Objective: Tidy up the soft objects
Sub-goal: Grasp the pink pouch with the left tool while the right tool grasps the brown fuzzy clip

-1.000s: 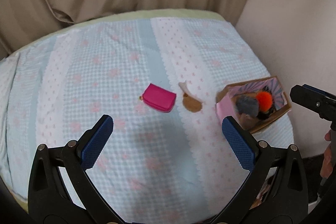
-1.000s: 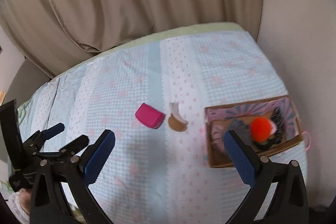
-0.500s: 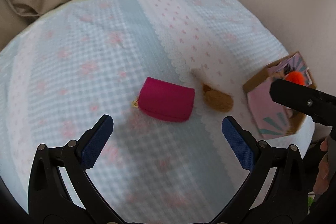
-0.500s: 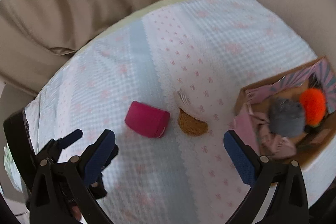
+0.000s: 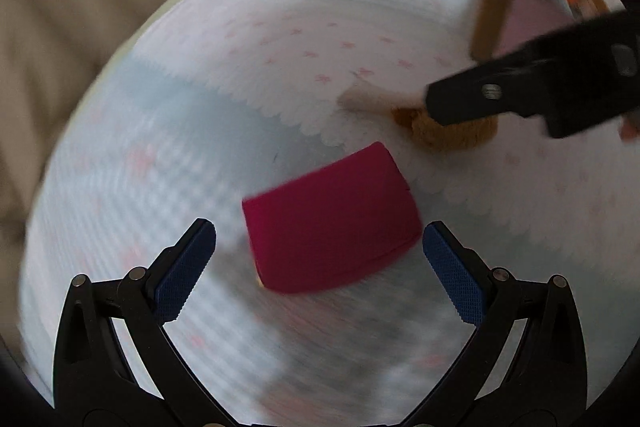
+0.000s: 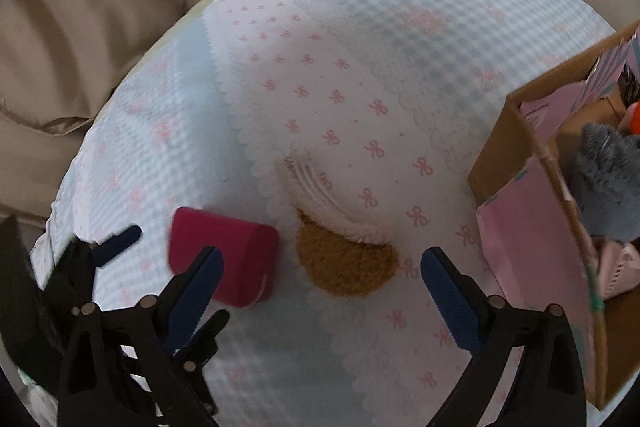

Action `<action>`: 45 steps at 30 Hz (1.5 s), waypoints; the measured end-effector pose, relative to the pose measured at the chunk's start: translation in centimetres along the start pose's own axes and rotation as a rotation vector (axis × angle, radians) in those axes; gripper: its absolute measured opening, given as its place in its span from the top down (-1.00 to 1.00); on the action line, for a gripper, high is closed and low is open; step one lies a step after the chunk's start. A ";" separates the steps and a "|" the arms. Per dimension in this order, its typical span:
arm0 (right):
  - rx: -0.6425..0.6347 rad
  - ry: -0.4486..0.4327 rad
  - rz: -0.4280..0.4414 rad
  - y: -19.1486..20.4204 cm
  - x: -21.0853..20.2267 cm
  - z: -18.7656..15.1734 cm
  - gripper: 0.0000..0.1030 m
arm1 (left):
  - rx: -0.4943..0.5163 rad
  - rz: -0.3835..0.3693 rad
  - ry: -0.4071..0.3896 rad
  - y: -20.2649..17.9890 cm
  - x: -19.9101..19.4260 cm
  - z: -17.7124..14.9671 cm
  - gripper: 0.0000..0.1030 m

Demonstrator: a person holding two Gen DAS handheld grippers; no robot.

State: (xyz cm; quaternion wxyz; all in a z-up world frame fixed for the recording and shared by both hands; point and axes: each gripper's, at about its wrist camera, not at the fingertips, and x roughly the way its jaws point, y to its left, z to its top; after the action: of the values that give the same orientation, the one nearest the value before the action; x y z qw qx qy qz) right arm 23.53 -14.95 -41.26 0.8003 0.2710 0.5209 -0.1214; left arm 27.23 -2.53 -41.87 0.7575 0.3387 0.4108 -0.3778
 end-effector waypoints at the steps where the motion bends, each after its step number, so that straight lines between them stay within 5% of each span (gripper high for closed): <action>1: 0.002 -0.003 -0.007 -0.1 0.4 0.0 -0.90 | 0.077 -0.007 -0.005 -0.2 0.4 0.3 -1.00; 8: -0.001 0.018 -0.022 -0.5 3.8 0.2 -0.56 | 0.396 -0.100 -0.022 -1.5 2.4 1.6 -1.00; 14: -0.003 0.029 -0.025 -1.0 4.9 0.2 -0.29 | 0.496 -0.192 0.015 -1.8 2.9 2.1 -1.00; 23: -0.042 0.017 -0.024 -1.2 4.7 0.0 -0.02 | 0.606 -0.147 0.113 -3.6 4.8 0.1 -0.88; 28: -0.075 0.009 -0.026 -0.8 4.6 -0.3 0.03 | 0.540 -0.190 0.119 -2.7 4.8 0.7 -0.34; 39: -0.148 -0.019 -0.016 0.2 1.4 -1.0 0.08 | 0.275 -0.154 0.160 -0.1 2.6 1.0 -0.04; 45: -0.165 -0.060 -0.001 1.1 -4.0 -0.5 0.08 | 0.138 -0.101 0.135 1.2 -3.0 0.9 -0.02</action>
State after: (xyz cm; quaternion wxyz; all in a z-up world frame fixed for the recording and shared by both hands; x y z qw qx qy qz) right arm 21.94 -14.10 -37.54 0.8351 0.1999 0.5050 -0.0866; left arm 27.41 -1.80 -38.63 0.6831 0.3936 0.4503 -0.4191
